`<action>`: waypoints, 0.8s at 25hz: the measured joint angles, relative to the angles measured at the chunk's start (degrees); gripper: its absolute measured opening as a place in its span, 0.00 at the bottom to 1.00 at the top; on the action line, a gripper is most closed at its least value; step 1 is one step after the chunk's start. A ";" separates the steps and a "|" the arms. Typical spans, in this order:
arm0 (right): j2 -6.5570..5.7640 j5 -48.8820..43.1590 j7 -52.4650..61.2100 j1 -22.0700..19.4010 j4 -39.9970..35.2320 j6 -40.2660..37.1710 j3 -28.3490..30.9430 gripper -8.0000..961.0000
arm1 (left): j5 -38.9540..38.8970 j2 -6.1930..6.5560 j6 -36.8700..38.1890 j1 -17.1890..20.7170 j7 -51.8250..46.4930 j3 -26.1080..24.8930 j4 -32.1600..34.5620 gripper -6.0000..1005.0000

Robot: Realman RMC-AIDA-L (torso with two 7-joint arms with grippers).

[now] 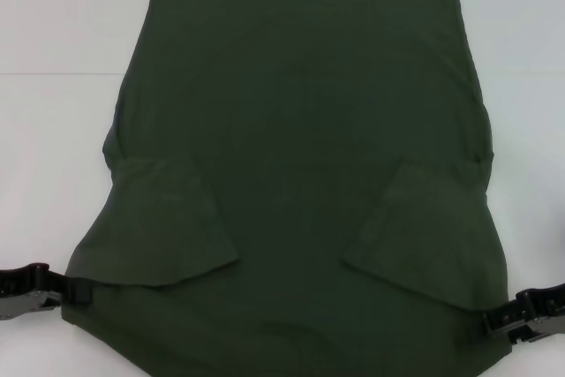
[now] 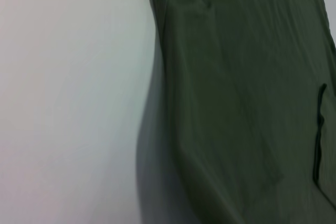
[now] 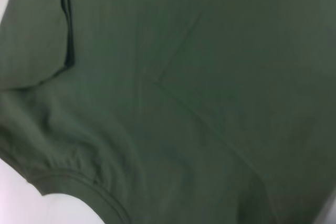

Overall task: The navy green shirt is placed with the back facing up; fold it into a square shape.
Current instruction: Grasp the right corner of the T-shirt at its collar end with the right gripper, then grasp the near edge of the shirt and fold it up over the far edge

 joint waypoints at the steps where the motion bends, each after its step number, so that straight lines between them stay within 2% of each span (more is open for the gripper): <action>1: 0.01 -0.30 -0.07 0.07 0.04 0.12 -0.25 0.86 | -0.01 0.00 -0.01 0.00 0.00 0.00 0.00 0.04; 5: 0.14 -1.03 -0.15 0.32 0.15 0.36 -0.53 0.77 | -0.02 0.00 -0.09 0.02 0.00 0.00 0.00 0.04; 10: 0.12 -1.07 0.14 0.33 -0.01 0.40 -0.53 0.52 | -0.02 0.00 -0.19 0.03 0.04 0.00 0.00 0.04; 20: -0.20 -1.05 -0.11 0.55 -0.08 0.05 -0.53 0.11 | -0.20 0.07 -0.08 0.03 0.16 0.00 0.00 0.04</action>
